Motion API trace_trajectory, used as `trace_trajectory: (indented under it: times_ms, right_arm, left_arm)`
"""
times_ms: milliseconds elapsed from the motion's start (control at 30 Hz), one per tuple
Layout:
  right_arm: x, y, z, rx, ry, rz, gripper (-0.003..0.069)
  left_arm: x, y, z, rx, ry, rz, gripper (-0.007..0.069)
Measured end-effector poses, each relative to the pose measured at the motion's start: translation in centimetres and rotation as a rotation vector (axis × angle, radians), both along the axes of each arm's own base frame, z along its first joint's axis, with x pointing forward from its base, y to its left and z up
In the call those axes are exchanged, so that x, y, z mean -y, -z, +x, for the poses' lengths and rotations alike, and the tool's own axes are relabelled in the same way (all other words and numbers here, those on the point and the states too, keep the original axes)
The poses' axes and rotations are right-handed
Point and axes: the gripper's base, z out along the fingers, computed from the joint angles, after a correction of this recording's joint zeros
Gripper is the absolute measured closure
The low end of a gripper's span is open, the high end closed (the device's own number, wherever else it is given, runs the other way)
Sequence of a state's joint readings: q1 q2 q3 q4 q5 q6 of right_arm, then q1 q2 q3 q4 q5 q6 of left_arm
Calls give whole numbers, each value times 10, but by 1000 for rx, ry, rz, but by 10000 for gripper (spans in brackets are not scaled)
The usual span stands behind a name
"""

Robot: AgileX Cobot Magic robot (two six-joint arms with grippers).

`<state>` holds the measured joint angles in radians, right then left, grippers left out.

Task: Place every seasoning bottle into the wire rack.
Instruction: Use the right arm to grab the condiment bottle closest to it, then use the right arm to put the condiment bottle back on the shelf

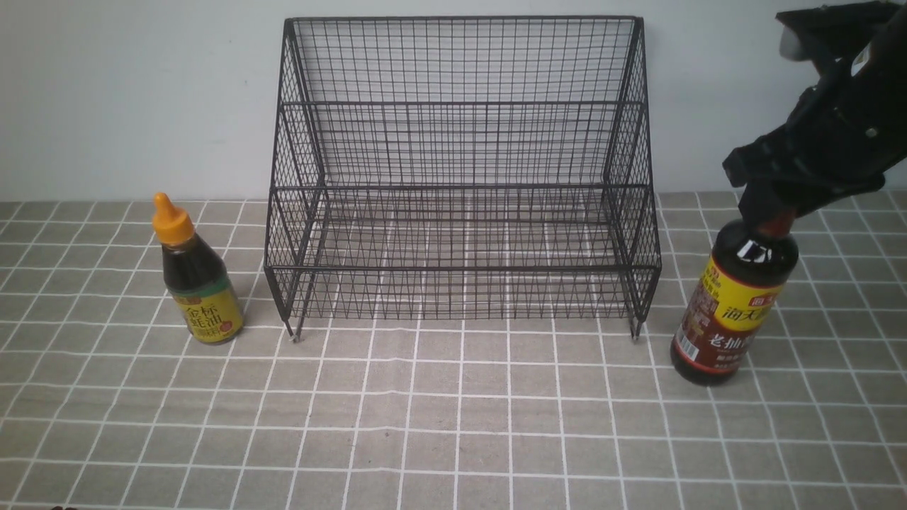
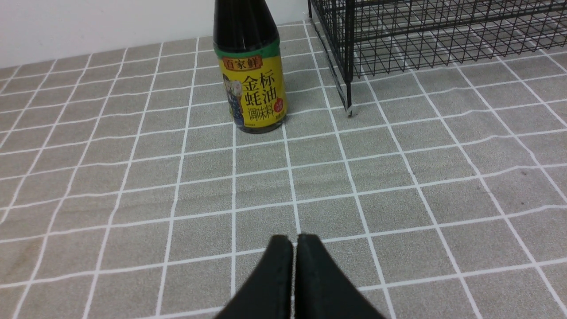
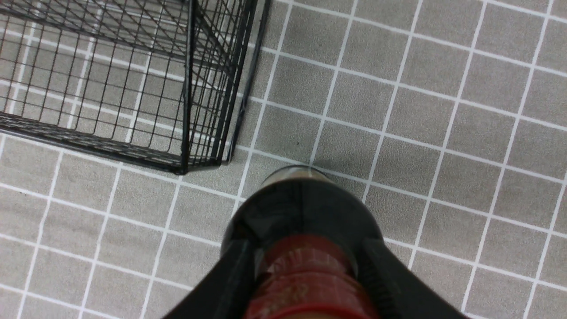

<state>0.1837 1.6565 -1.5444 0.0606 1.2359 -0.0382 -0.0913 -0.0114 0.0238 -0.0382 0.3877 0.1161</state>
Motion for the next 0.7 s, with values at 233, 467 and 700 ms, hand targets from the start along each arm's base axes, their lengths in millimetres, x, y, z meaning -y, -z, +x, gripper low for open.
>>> trace_trajectory:
  times_ms: [233, 467, 700]
  right_arm:
    - [2, -63, -15, 127, -8, 24, 382]
    - [-1, -129, -23, 349, -37, 105, 382]
    - [-11, -155, -22, 422, -109, 179, 382]
  left_arm:
    - [0, 0, 0, 0, 0, 0, 631]
    - [0, 0, 0, 0, 0, 0, 631]
    - [0, 0, 0, 0, 0, 0, 631]
